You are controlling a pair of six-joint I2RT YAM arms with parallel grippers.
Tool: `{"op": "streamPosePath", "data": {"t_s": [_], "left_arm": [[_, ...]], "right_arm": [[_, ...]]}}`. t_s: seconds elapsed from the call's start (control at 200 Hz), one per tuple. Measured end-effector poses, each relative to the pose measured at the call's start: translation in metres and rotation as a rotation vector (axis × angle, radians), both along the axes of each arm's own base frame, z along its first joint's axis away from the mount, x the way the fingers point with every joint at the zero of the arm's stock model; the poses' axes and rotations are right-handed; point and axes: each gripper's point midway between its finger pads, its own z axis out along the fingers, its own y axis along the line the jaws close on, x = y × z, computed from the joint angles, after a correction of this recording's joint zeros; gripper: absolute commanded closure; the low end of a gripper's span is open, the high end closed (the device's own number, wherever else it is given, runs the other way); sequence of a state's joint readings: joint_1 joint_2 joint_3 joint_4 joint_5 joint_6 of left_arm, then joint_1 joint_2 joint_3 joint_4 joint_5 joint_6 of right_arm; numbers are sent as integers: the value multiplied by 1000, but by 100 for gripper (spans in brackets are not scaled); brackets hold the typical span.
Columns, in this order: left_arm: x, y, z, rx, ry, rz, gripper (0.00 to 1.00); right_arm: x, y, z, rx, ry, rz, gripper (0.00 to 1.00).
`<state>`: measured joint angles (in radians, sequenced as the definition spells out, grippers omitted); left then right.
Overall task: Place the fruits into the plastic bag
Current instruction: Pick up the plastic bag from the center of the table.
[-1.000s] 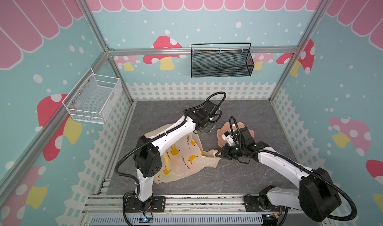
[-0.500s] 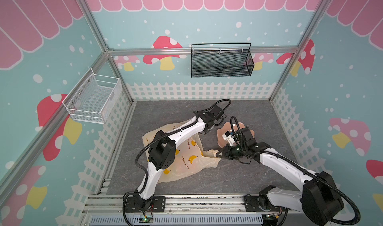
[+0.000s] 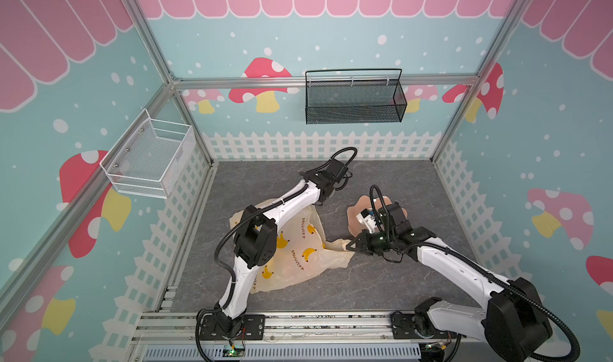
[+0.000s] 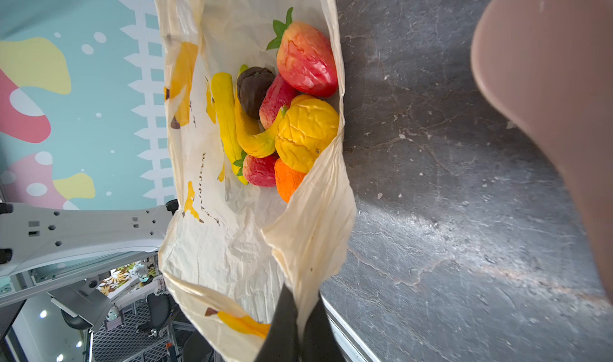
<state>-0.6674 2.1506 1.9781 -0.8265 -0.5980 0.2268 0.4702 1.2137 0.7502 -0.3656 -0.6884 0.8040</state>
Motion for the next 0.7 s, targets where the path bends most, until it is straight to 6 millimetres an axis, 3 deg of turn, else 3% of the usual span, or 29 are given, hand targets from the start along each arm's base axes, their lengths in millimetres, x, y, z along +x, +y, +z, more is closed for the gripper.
{"op": "streamPosePath", "data": {"t_s": [0.1, 0.24, 0.345, 0.5, 0.7], "left_arm": [[-5, 9, 40, -101, -45, 22, 100], [-19, 28, 113, -286, -143, 53, 100], [-31, 47, 153, -399, -194, 78, 100], [-39, 74, 188, -512, -242, 120, 100], [-52, 111, 222, -630, -289, 174, 100]], "right_arm": [[13, 5, 16, 8, -43, 0, 100], [34, 15, 44, 29, -117, 4, 100], [51, 23, 68, 45, -174, 15, 100], [84, 39, 117, 71, -290, 35, 100], [130, 64, 206, 127, -496, 65, 100]]}}
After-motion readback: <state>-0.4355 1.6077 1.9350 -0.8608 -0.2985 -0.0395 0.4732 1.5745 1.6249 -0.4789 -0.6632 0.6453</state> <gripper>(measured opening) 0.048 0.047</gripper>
